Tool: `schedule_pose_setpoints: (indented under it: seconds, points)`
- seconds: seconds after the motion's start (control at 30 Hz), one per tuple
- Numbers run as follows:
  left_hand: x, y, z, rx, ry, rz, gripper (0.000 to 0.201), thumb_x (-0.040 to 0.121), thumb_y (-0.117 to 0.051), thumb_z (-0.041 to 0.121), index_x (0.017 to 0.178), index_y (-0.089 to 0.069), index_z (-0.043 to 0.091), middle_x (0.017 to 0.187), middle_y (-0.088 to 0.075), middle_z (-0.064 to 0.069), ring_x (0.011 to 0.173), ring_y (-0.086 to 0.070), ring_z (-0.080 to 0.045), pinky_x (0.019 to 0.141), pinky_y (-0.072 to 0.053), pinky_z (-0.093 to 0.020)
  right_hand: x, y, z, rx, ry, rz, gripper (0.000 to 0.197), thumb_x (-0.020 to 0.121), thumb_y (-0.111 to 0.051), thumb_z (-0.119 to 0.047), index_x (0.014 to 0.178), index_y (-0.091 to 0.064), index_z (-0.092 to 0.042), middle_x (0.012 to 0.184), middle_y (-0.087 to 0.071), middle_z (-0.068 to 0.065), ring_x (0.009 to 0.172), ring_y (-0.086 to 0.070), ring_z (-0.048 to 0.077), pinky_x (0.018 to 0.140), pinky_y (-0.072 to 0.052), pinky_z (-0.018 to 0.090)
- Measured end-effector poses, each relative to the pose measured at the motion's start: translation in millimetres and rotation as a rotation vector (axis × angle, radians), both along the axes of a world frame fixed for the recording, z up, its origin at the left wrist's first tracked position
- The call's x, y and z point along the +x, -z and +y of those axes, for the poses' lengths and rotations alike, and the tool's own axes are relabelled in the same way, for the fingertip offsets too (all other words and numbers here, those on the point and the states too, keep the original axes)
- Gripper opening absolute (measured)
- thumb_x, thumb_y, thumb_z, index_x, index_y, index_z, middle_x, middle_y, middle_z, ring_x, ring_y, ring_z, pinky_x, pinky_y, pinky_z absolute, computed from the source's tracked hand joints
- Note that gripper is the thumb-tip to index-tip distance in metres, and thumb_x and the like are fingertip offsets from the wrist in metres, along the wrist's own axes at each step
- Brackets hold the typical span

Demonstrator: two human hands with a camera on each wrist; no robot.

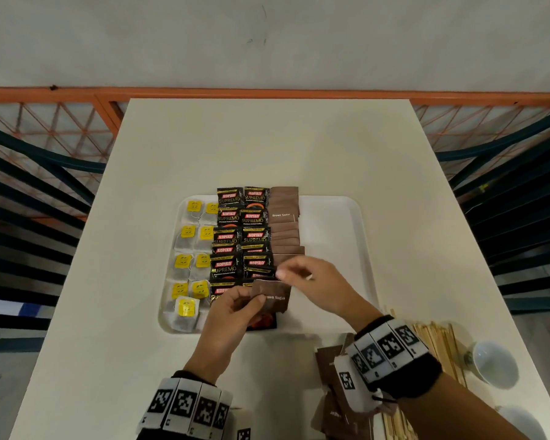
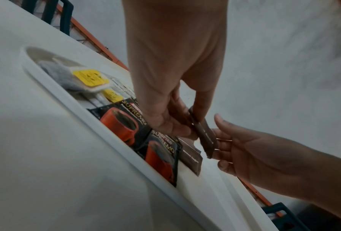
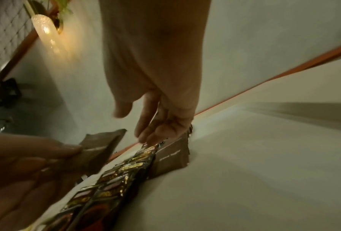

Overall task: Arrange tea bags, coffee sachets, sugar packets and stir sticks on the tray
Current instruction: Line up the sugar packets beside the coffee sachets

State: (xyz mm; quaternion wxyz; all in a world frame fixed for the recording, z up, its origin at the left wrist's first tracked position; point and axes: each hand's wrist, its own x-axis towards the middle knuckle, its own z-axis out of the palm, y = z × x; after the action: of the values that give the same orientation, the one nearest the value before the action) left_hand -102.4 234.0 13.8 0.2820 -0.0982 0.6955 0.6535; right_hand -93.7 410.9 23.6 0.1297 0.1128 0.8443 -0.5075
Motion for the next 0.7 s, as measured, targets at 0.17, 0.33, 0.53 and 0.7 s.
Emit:
schedule_pose_setpoints:
  seconds: [0.17,0.33,0.53,0.7]
  points:
    - [6.8,1.4,4.6,-0.044,0.136,0.067,0.021,0.088,-0.056,0.002,0.097,-0.068,0.016,0.088,-0.071,0.003,0.089,-0.066,-0.014,0.078,-0.053,-0.018,13.4,9.7,6.0,-0.028,-0.035,-0.069,0.01,0.082,-0.067,-0.017,0.09,-0.064,-0.024,0.077,-0.061,-0.013,0.071,-0.054,0.001,0.067,-0.039,0.018]
    - [19.1,-3.4,-6.6,-0.361,0.426,0.43,0.024,0.09,-0.055,0.01,0.111,-0.063,0.018,0.09,-0.063,0.014,0.083,-0.059,0.006,0.072,-0.042,-0.001,5.9,15.1,14.6,0.024,0.131,-0.045,0.017,0.076,-0.073,-0.015,0.09,-0.064,-0.016,0.085,-0.062,0.0,0.079,-0.056,0.012,0.067,-0.039,0.016]
    - [38.9,-3.6,-17.7,-0.402,0.697,0.615,0.025,0.091,-0.053,0.017,0.114,-0.06,0.022,0.098,-0.059,0.011,0.088,-0.056,0.0,0.081,-0.045,-0.012,-3.5,26.8,12.7,0.13,0.255,-0.023,0.02,0.074,-0.075,-0.01,0.091,-0.064,-0.006,0.082,-0.058,0.005,0.077,-0.054,0.016,0.06,-0.04,0.005]
    - [55.5,2.0,-8.1,-0.436,0.956,0.64,0.027,0.092,-0.05,0.026,0.119,-0.054,0.025,0.114,-0.055,0.009,0.093,-0.046,0.001,0.08,-0.034,-0.007,-0.4,26.3,5.3,0.201,0.276,0.022,0.028,0.073,-0.076,-0.013,0.094,-0.06,-0.004,0.084,-0.054,0.006,0.078,-0.051,0.017,0.063,-0.039,0.017]
